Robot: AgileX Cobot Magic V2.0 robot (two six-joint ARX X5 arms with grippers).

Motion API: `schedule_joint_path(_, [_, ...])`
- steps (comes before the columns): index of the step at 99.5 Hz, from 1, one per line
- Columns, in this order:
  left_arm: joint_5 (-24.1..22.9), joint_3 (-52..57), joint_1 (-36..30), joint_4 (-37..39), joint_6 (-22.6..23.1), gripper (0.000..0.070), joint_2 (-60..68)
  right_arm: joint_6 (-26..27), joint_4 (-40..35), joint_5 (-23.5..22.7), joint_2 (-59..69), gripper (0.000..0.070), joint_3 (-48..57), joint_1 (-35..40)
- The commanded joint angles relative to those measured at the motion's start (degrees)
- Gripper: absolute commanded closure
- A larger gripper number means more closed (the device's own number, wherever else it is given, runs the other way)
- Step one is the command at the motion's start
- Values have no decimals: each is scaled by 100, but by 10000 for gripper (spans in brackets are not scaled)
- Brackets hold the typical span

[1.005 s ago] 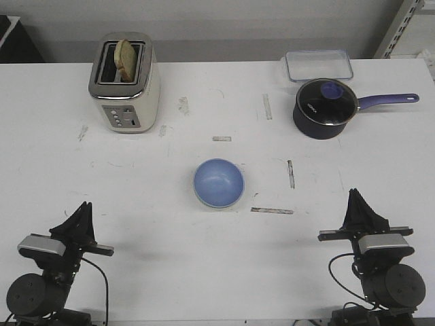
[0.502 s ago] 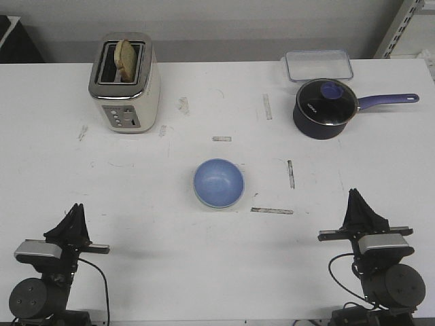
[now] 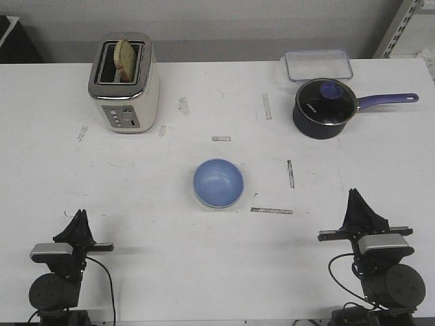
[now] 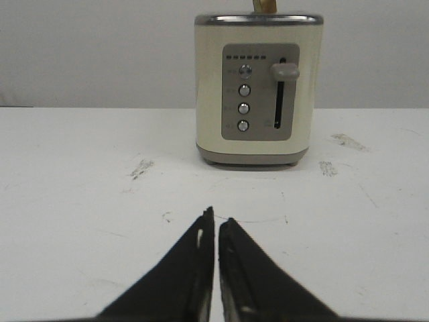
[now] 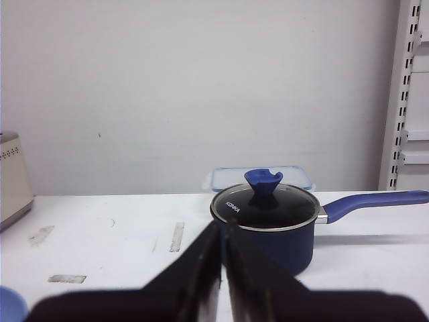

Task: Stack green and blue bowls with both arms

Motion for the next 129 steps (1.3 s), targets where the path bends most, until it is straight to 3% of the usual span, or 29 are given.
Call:
schedule_joint_path(1, [-4,-122,7,35,50,699,-26,-26,63,-2,-9,697,55,13])
schedule_joint_path(105, [-26,-120,7,83,46,699,-26,-33,42,-7,-28,697,55,-111])
schedule_joint_path(119, [-26,-120,7,83,46,699,-26,-151,-22,-629,-42,697,-68,-599])
schedule_joint_path(129, [-26,-120,7,83,48,699,-26,-181,79,-734,-61,697,-415,-809])
